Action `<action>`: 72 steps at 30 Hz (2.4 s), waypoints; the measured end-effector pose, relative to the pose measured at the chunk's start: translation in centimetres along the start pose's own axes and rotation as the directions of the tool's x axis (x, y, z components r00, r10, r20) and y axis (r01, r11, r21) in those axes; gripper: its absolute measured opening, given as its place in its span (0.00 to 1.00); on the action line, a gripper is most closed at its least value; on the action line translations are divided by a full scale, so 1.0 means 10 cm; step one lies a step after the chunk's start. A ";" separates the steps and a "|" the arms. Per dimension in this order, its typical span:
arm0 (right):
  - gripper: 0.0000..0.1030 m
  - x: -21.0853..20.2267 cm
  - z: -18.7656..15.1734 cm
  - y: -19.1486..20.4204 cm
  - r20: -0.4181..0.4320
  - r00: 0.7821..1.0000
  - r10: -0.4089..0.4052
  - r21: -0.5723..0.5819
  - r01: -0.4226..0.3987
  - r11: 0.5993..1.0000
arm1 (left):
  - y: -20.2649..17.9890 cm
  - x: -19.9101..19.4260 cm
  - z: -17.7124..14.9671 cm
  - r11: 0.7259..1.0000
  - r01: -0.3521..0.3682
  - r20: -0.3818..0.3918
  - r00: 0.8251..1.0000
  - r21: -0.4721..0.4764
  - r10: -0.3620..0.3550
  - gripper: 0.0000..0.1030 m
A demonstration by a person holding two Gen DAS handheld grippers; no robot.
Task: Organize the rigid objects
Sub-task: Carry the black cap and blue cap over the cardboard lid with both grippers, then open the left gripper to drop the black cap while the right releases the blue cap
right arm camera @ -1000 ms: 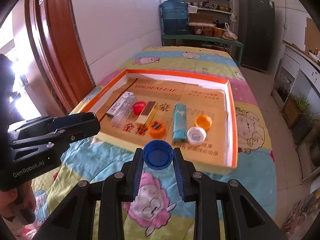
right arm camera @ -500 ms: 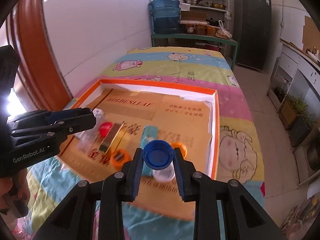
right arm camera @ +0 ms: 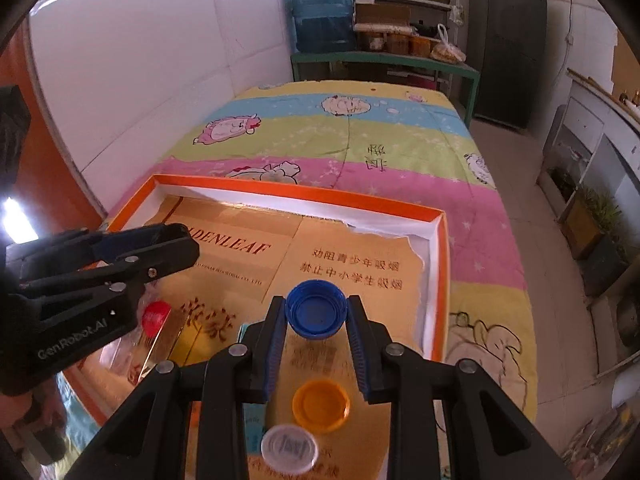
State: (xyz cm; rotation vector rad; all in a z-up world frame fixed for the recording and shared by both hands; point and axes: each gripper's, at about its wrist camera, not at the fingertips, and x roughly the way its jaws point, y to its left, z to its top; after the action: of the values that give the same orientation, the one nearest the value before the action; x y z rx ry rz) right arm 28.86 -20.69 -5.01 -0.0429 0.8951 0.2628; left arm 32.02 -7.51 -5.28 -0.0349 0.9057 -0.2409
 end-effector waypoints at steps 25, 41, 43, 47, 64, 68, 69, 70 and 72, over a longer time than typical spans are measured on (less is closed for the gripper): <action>0.30 0.26 0.02 -0.04 -0.095 0.995 -0.021 0.019 0.023 1.000 | 0.06 0.35 0.02 0.998 0.045 -0.122 0.991 -0.041 -0.049 0.38; 0.36 0.18 -0.04 -0.04 -0.086 0.996 -0.024 0.031 0.027 0.999 | 0.15 0.27 -0.03 0.995 0.061 -0.093 0.993 -0.078 -0.068 0.60; 0.37 0.16 -0.06 -0.02 -0.084 0.996 -0.024 0.029 0.027 0.999 | 0.16 0.26 -0.05 0.995 0.064 -0.090 0.993 -0.079 -0.072 0.62; 0.41 0.11 -0.08 0.02 -0.074 0.997 -0.033 0.021 0.035 0.999 | 0.18 0.22 -0.07 0.994 0.072 -0.084 0.993 -0.084 -0.079 0.63; 0.47 -0.26 -0.20 0.21 -0.028 0.999 -0.035 0.037 0.036 0.999 | 0.22 -0.28 -0.23 0.988 0.116 -0.002 0.993 -0.103 -0.117 0.63; 0.47 -0.38 -0.25 0.23 -0.006 0.999 -0.047 0.057 0.047 0.997 | 0.21 -0.43 -0.33 0.987 0.120 0.019 0.993 -0.104 -0.119 0.63; 0.47 -0.41 -0.26 0.24 -0.001 0.999 -0.050 0.060 0.050 0.997 | 0.21 -0.47 -0.35 0.987 0.120 0.024 0.993 -0.104 -0.118 0.63; 0.47 -0.44 -0.28 0.24 0.006 0.998 -0.056 0.063 0.055 0.997 | 0.21 -0.50 -0.37 0.987 0.120 0.026 0.993 -0.103 -0.118 0.63; 0.47 -0.52 -0.31 0.26 0.020 0.997 -0.069 0.065 0.067 0.996 | 0.20 -0.58 -0.43 0.988 0.119 0.034 0.993 -0.103 -0.116 0.63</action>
State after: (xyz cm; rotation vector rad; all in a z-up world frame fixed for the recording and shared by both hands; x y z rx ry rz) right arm 22.74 -19.68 -2.74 -0.0108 0.8780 0.1707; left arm 25.61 -3.97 -3.74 -0.1887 0.8890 -0.3014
